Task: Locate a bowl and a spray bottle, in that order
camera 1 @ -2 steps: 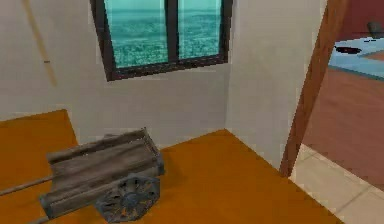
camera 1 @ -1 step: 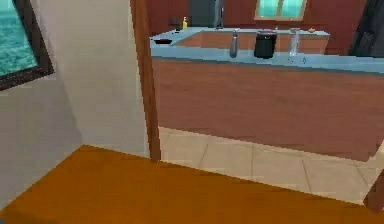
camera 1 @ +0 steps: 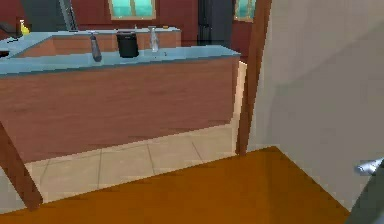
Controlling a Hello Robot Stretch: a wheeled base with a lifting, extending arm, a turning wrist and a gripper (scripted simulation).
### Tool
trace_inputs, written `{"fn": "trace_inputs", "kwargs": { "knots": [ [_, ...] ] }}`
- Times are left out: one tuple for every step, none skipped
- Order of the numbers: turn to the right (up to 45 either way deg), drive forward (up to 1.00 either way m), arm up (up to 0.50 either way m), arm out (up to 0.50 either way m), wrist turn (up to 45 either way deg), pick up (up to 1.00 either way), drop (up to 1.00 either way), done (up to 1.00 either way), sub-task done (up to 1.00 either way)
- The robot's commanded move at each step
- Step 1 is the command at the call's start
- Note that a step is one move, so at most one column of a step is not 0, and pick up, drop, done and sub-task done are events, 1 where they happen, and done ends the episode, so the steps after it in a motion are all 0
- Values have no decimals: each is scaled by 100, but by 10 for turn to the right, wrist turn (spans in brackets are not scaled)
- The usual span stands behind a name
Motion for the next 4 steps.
{"fn": "trace_inputs", "kwargs": {
  "knots": [
    [0,55,0,0,0,0,0,0,0],
    [120,0,0,0,0,0,0,0,0],
    [0,100,0,0,0,0,0,0,0],
    [180,0,0,0,0,0,0,0,0]
  ]
}}
